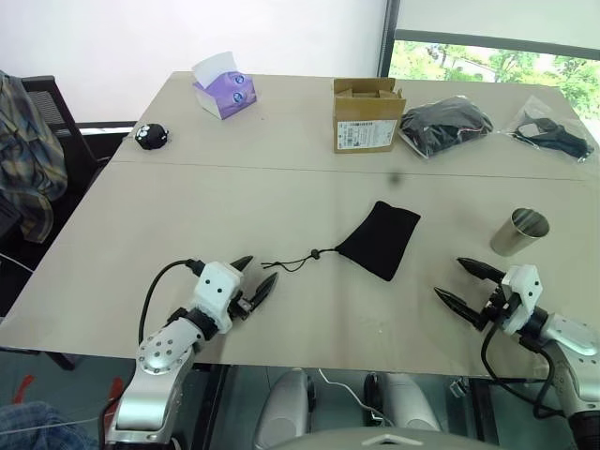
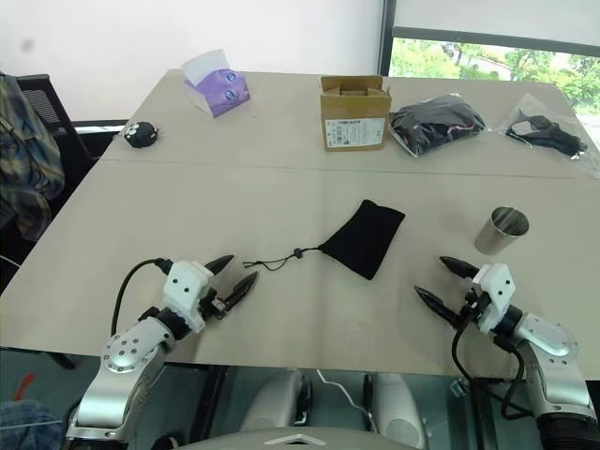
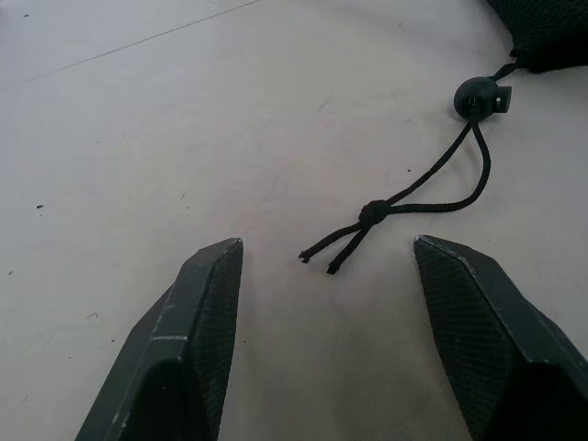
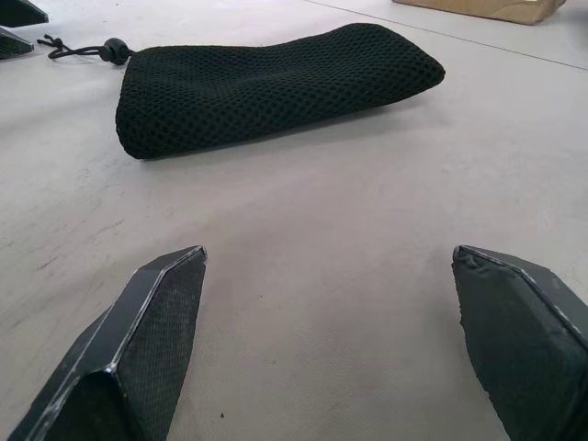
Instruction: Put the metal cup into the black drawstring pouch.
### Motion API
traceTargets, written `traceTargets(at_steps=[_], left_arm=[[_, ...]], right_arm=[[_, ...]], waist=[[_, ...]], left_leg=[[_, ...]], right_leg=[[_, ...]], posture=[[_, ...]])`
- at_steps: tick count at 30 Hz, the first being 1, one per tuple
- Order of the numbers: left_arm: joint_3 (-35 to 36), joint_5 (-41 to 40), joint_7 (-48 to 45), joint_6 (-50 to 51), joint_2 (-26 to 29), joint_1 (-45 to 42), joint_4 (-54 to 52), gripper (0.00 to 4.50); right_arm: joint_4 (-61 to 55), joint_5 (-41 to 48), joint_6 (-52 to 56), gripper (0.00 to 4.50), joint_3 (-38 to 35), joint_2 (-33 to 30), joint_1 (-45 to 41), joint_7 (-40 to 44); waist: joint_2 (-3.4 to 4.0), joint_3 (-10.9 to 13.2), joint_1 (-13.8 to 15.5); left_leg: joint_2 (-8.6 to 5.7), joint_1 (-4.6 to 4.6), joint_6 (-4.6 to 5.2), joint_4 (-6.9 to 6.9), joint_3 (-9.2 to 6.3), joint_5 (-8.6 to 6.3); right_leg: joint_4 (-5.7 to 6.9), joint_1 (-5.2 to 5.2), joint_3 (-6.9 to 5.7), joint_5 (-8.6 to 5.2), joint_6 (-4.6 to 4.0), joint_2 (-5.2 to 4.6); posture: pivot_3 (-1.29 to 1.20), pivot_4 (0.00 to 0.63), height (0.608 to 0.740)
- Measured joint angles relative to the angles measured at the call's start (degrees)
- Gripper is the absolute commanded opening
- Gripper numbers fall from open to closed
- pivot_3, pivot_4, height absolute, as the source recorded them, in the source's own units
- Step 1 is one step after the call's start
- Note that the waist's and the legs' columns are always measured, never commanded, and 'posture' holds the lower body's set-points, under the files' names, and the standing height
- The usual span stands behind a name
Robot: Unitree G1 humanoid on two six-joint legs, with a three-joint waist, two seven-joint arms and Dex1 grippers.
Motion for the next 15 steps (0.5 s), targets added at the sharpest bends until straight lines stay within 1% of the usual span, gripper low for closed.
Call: traceTargets(at_steps=[15], left_arm=[[0.19,-1.87,-2.31,0.41,0.86,0.59,-0.28,3.08]], right_arm=[[0.0,0.85,-0.46,4.33,-1.61,-0.78,0.22,0.84]], waist=[[0.0,0.0,0.0]], left_leg=[[0.0,0.0,0.0,0.0,0.02,0.0]], right_leg=[[0.0,0.0,0.0,0.0,0.0,0.0]], posture=[[0.0,0.15,0.715]])
